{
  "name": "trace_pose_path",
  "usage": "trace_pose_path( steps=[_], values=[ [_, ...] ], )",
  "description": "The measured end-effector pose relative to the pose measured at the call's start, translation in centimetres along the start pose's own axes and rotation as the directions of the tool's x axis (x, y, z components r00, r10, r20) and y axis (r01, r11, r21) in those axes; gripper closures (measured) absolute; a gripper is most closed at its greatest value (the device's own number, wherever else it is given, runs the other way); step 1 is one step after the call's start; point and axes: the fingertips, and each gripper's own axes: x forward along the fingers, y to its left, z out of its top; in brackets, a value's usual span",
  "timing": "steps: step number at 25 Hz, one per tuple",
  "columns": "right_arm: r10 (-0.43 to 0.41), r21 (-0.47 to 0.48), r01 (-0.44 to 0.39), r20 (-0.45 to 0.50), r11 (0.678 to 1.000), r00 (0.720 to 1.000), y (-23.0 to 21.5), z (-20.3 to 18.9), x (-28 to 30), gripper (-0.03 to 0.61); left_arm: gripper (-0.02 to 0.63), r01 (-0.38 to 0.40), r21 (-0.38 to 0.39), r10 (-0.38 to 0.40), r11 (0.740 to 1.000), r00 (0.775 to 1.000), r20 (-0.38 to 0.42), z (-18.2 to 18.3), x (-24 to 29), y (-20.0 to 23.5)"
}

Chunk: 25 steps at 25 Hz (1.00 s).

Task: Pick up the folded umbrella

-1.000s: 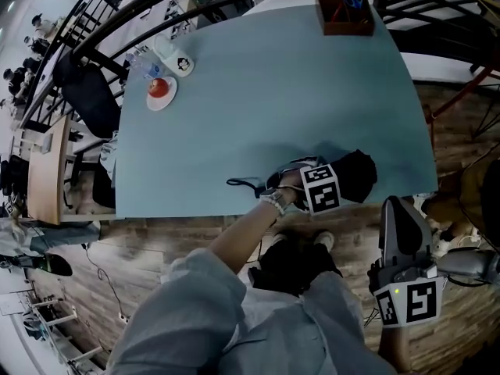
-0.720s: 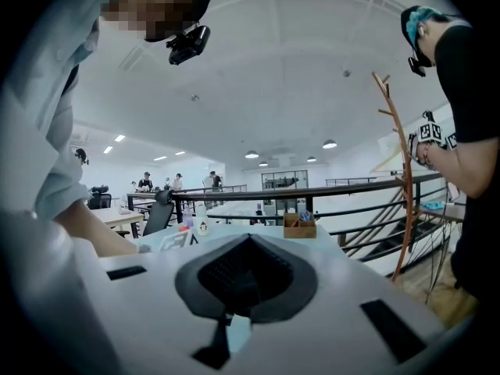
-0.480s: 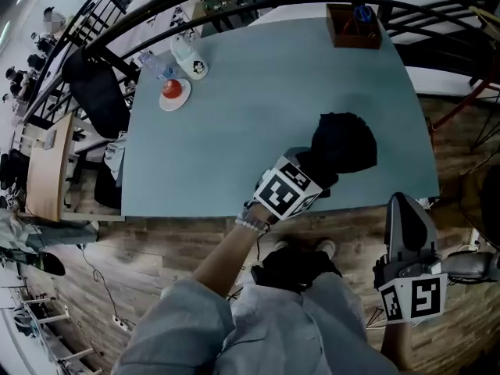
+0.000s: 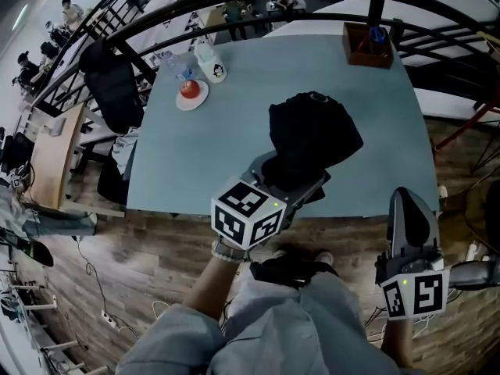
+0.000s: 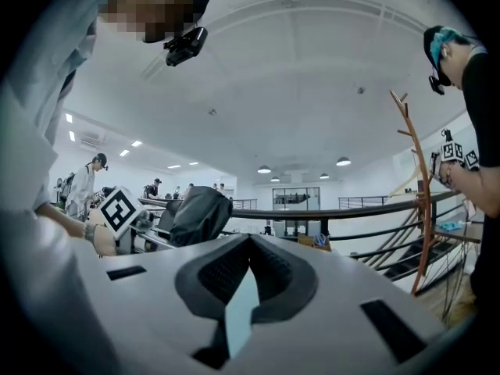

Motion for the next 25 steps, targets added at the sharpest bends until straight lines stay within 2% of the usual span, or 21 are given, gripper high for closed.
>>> trace_pose_path(
  steps=[5,9,17,25],
  values=[
    [0.022,-0.022,-0.021,0.031,1.0,0.999,0.7,0.8,0.5,0.581,0.325,-0.059,-0.022,0.062,0.998,0.989,0.135,2.6,-4.2,0.0],
    [0.035,-0.028,-0.033,0.05,0.999,0.998,1.1,1.3,0.7,0.581,0.325,-0.093,0.008,0.09,0.996,0.973,0.212,4.0,-7.3,-0.9],
    [0.05,-0.031,-0.048,0.06,0.998,0.997,0.6,1.6,0.6,0.581,0.325,-0.14,0.001,0.134,0.99,0.953,0.271,5.1,-10.1,-2.7],
    [0.072,-0.048,-0.07,0.059,0.996,0.996,1.3,2.4,1.3,0.581,0.325,-0.116,0.003,0.112,0.993,0.963,0.246,4.6,-10.2,-3.3]
  ],
)
